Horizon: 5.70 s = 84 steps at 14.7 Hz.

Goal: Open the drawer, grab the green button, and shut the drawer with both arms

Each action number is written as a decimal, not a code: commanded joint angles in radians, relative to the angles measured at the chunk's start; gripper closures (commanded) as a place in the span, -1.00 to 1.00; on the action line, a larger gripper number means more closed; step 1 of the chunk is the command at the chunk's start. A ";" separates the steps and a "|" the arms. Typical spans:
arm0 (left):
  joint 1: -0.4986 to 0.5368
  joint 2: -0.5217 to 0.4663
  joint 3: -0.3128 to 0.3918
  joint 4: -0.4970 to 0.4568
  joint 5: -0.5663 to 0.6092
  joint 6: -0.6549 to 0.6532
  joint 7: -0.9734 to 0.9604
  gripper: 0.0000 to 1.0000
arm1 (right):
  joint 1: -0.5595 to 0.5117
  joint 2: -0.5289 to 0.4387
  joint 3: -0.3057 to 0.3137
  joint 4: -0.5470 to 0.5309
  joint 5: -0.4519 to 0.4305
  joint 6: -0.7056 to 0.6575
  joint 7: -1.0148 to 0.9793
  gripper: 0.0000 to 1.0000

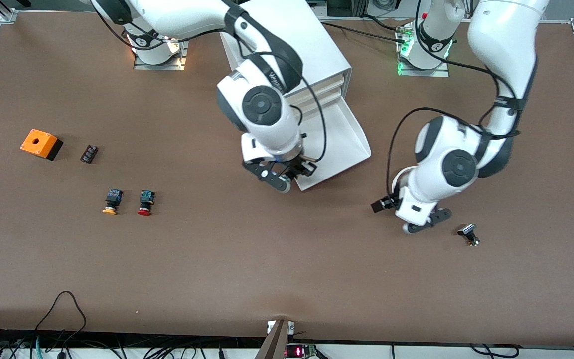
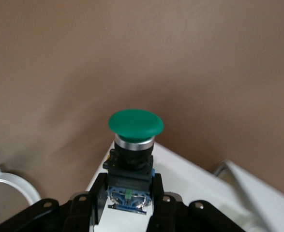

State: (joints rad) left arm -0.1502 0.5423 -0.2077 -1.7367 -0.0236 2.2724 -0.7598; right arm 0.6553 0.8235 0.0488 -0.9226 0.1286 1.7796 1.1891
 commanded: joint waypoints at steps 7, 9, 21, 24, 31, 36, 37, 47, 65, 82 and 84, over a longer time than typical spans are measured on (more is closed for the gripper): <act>-0.155 0.002 -0.029 -0.205 -0.021 0.256 -0.228 -0.99 | -0.293 -0.148 0.006 -0.128 0.037 -0.189 -0.742 1.00; -0.181 -0.001 -0.030 -0.210 -0.021 0.245 -0.233 -0.99 | -0.345 -0.170 -0.004 -0.192 0.036 -0.174 -0.862 1.00; -0.328 -0.021 -0.084 -0.236 -0.019 0.162 -0.394 -0.99 | -0.382 -0.282 -0.056 -0.858 0.025 0.458 -1.118 1.00; -0.318 -0.024 -0.131 -0.236 -0.021 0.107 -0.397 -0.99 | -0.382 -0.248 -0.056 -0.880 0.025 0.495 -1.129 1.00; -0.327 -0.016 -0.159 -0.233 -0.062 0.105 -0.394 -0.99 | -0.404 -0.225 -0.056 -0.888 0.034 0.495 -1.126 -0.10; -0.324 -0.016 -0.174 -0.225 -0.094 0.070 -0.389 -1.00 | -0.405 -0.271 -0.060 -0.836 0.035 0.448 -1.120 -0.99; -0.325 -0.015 -0.174 -0.225 -0.096 0.070 -0.388 -0.99 | -0.407 -0.289 -0.072 -0.807 0.036 0.398 -1.119 -0.99; -0.200 -0.016 -0.174 -0.028 -0.096 -0.195 -0.258 -1.00 | -0.408 -0.556 -0.199 -0.749 0.008 0.213 -1.197 -0.99; 0.129 -0.411 0.045 0.208 0.068 -0.698 0.738 -1.00 | -0.710 -0.849 0.083 -0.656 -0.119 -0.199 -1.019 -0.99; 0.147 -0.559 0.163 0.082 -0.006 -0.702 0.757 -1.00 | -0.706 -0.914 0.086 -0.705 -0.103 -0.223 -1.031 -0.99; 0.146 -0.558 0.151 0.097 -0.006 -0.706 0.757 -1.00 | -0.706 -0.912 0.086 -0.705 -0.107 -0.221 -1.037 -0.99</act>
State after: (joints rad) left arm -0.0019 -0.0149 -0.0446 -1.6607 -0.0481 1.5699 -0.0211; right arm -0.0376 -0.0857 0.1220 -1.6261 0.0220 1.5649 0.1580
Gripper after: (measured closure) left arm 0.000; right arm 0.004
